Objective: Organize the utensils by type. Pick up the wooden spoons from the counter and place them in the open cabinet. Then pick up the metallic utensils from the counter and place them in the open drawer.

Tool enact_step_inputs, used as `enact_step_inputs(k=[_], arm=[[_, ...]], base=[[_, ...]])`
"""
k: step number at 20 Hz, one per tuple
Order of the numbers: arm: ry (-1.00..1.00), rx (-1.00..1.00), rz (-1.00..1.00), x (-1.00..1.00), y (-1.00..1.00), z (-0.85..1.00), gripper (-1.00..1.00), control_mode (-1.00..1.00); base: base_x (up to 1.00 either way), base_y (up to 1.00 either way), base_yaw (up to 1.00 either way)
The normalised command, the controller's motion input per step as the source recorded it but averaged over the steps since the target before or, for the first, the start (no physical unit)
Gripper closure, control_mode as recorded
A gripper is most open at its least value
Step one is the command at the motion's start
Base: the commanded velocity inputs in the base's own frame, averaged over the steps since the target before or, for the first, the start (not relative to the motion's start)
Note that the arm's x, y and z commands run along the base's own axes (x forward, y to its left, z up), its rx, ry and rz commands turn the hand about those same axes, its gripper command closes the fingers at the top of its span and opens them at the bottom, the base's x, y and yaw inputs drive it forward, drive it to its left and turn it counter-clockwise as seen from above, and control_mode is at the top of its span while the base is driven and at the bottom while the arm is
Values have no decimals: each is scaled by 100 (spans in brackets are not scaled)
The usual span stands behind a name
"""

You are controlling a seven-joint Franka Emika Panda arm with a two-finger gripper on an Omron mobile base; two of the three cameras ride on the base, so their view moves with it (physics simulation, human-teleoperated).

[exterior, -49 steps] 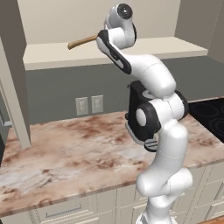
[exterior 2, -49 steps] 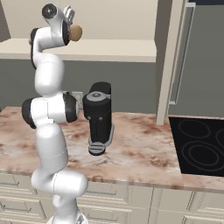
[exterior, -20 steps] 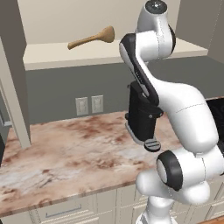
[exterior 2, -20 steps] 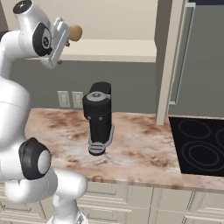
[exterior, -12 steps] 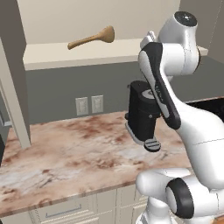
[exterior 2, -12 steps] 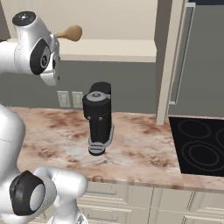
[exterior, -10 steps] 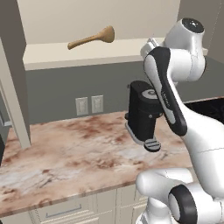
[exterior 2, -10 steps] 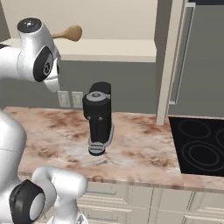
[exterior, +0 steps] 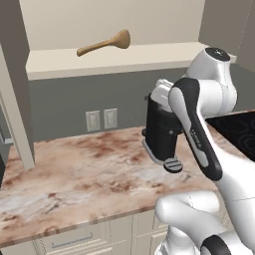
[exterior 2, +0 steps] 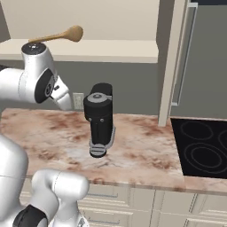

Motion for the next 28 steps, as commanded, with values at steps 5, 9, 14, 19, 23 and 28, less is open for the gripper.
enact_step_inputs(k=[5, 9, 14, 19, 23, 28], arm=[[1, -12, 20, -15, 1, -18, -100, -100], [0, 0, 0, -8, 0, -1, -100, -100], [0, 0, 0, 0, 0, 0, -100, 100], [0, 0, 0, 0, 0, 0, -100, 100], [0, 0, 0, 0, 0, 0, -100, 100], [0, 0, 0, 0, 0, 0, -100, 100]], base=[[0, 0, 0], [0, 0, 0], [-71, -10, -14], [-13, -5, -96], [0, 0, -100], [0, -1, -100]])
